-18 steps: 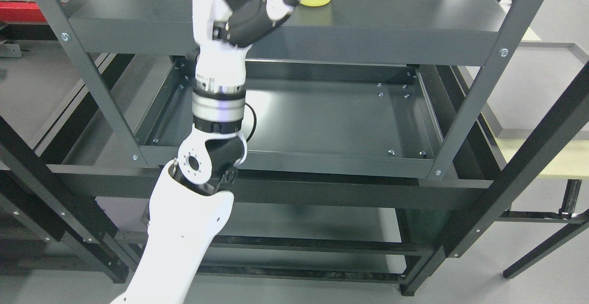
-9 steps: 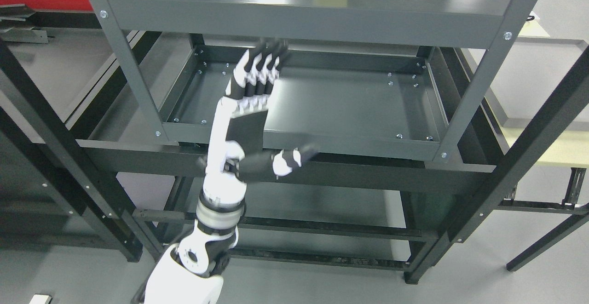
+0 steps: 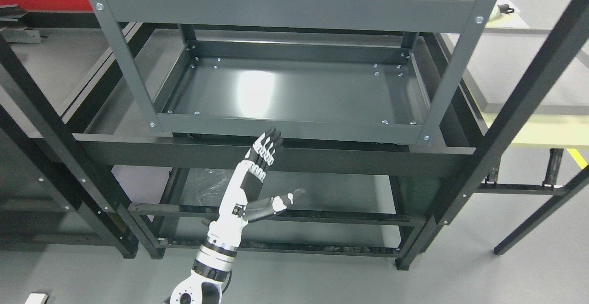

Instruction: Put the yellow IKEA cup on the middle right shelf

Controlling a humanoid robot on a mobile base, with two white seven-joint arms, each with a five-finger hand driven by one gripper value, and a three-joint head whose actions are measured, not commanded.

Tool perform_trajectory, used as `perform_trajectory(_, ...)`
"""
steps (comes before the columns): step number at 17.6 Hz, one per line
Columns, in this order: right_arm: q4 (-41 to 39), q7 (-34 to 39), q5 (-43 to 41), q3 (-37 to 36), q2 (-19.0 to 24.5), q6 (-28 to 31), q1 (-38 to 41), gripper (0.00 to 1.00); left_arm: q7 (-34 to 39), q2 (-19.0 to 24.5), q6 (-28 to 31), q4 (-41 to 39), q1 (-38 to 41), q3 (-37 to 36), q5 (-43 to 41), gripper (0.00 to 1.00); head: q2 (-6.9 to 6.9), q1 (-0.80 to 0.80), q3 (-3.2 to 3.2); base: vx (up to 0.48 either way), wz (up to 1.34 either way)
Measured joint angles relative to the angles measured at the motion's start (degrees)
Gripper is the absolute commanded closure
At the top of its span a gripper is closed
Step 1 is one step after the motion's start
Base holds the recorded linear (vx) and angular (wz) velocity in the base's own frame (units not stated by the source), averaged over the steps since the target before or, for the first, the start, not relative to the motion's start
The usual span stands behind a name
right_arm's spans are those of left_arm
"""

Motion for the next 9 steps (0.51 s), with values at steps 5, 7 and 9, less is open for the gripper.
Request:
perform_trajectory(5, 0.0, 0.0, 0.0, 0.0, 0.0, 0.0, -0.02, 0.01, 0.01, -0.78, 7.06, 0.64, 3.49, 3.78, -2.25, 0.01, 0.0, 0.0, 0.0, -0.014, -0.06)
perform_trajectory(7, 0.0, 0.0, 0.0, 0.0, 0.0, 0.0, -0.02, 0.01, 0.18, -1.0, 10.49, 0.08, 4.69, 5.28, -2.7, 0.01, 0.0, 0.0, 0.0, 0.009, 0.04)
perform_trajectory(9, 0.0, 0.0, 0.0, 0.0, 0.0, 0.0, -0.02, 0.01, 0.8, -1.17, 12.28, -0.66, 5.48, 6.86, -2.97, 0.01, 0.0, 0.0, 0.0, 0.004, 0.02)
